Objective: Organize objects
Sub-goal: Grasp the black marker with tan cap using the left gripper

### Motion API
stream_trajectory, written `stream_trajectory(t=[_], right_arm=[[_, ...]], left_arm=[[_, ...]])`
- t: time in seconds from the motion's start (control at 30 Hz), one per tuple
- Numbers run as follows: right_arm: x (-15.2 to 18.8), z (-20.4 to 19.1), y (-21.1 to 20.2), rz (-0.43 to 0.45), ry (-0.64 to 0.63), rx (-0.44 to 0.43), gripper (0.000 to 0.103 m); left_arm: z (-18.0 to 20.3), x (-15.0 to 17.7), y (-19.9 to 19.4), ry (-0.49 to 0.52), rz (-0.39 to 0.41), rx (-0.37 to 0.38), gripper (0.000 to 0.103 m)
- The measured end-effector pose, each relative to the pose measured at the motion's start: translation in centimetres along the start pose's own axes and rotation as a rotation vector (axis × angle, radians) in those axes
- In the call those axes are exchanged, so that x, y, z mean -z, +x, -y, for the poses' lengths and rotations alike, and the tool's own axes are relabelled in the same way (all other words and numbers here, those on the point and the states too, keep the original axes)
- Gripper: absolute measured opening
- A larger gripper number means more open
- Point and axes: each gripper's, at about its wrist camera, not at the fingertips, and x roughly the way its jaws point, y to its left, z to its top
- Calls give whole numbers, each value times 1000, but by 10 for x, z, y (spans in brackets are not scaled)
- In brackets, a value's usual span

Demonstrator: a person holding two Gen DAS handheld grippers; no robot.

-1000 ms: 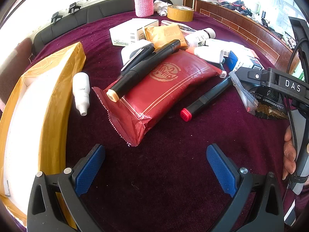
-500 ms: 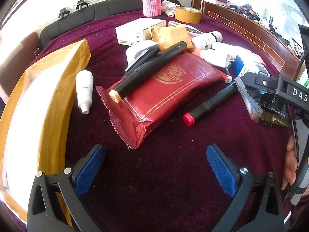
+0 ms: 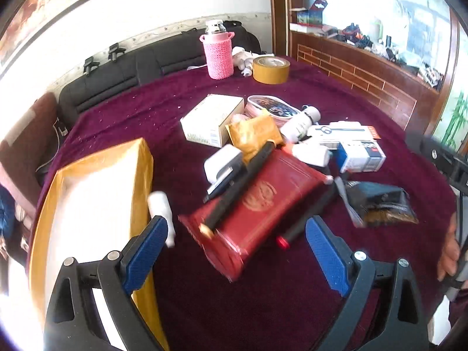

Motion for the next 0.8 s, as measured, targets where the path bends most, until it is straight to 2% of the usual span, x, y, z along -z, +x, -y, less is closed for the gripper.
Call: stream_trajectory(t=[0.03,0.07,0.13,0.17,0.2,0.23,0.3,0.33,0.37,0.4,0.53,0.73,0.8], right_arm=[[0,11,12,-71,64,-49,103],[2,17,19,-96,112,-85,103],[10,32,30,-125,187,-91,103],[12,36,34,-131,192,-84,103],[16,39,37,-136,195,-80,103],[19,42,39,-142,202,-73,103],[20,47,43,-163,234,-85,103],[19,48,43,-157,239,-98,103],[20,48,42,-158,240,-96,103],[21,47,43,-163,240,-97,103],[22,43,44,-175,228,-113,103],[23,35,41,-169,177,-107,103],[24,34,41,-169,172,-103,103]], left_arm=[[-1,-4,7,18,-10,10,93],[-1,-6,13,45,-23,11,91],[2,-9,30,91,-70,-7,78],[3,-10,41,110,-107,0,61],[2,-11,52,112,-147,30,53],[1,-13,53,89,-148,69,52],[-5,-19,55,23,-162,135,39],[-6,-21,52,3,-163,143,31],[-6,-21,48,-8,-165,186,13],[-4,-20,43,-13,-168,228,12],[14,-15,31,38,-184,238,12],[27,-22,40,53,-164,185,12],[38,-21,40,82,-142,140,12]])
